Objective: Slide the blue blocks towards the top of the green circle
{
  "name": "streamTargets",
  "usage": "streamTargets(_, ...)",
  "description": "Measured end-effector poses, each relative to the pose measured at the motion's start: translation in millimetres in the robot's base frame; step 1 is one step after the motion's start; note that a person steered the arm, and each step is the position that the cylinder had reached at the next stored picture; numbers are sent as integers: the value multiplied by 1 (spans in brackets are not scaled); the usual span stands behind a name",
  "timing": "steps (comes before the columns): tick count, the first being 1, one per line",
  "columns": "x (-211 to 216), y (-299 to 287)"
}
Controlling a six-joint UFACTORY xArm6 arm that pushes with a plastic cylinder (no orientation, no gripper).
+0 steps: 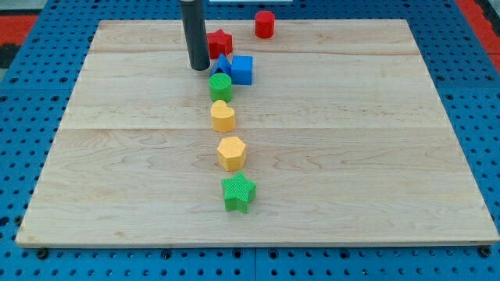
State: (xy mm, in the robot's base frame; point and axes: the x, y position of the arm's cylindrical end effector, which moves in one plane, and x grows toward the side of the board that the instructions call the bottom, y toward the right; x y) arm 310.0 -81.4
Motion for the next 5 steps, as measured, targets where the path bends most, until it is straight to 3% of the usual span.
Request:
streamTargets(2,0,40)
streamTargets(4,-9,35)
streamTargets(5,-41,118)
